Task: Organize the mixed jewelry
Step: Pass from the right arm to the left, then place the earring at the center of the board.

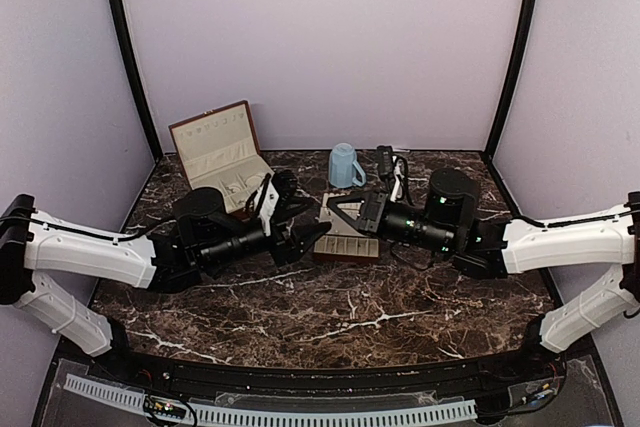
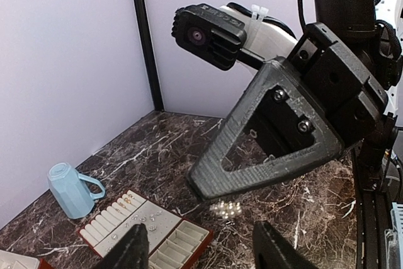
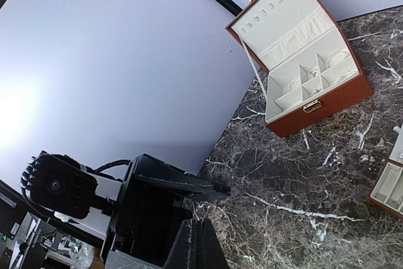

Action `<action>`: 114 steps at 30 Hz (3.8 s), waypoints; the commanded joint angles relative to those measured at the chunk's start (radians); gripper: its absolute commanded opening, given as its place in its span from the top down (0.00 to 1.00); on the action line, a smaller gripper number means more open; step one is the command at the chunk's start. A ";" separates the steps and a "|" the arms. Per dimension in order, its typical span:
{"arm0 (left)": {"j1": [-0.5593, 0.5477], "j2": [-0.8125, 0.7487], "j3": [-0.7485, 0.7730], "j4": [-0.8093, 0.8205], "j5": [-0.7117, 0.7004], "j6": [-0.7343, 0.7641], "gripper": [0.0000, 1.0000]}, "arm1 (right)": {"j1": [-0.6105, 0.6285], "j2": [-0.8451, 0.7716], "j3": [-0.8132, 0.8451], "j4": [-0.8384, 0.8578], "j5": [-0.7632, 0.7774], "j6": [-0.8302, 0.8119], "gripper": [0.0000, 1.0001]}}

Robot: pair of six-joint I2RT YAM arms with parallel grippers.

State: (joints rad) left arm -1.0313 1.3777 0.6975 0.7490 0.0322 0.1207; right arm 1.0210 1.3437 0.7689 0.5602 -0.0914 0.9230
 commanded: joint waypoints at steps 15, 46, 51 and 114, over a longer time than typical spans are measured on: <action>-0.026 0.015 0.032 0.086 0.008 0.009 0.62 | -0.005 0.014 -0.002 0.070 -0.030 0.033 1.00; -0.027 0.020 0.020 0.082 0.002 -0.007 0.69 | -0.004 0.028 0.011 0.052 -0.036 0.044 1.00; -0.027 0.023 0.018 0.081 0.001 -0.008 0.76 | -0.004 0.038 0.012 0.057 -0.039 0.050 1.00; -0.026 -0.044 0.086 -0.479 0.120 0.215 0.96 | -0.148 -0.018 -0.023 -0.296 -0.477 -0.205 0.63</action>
State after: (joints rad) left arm -1.0538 1.3563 0.7532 0.2825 0.0784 0.2459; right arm 0.8761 1.2976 0.7517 0.2134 -0.4526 0.7189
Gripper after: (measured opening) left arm 0.058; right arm 0.367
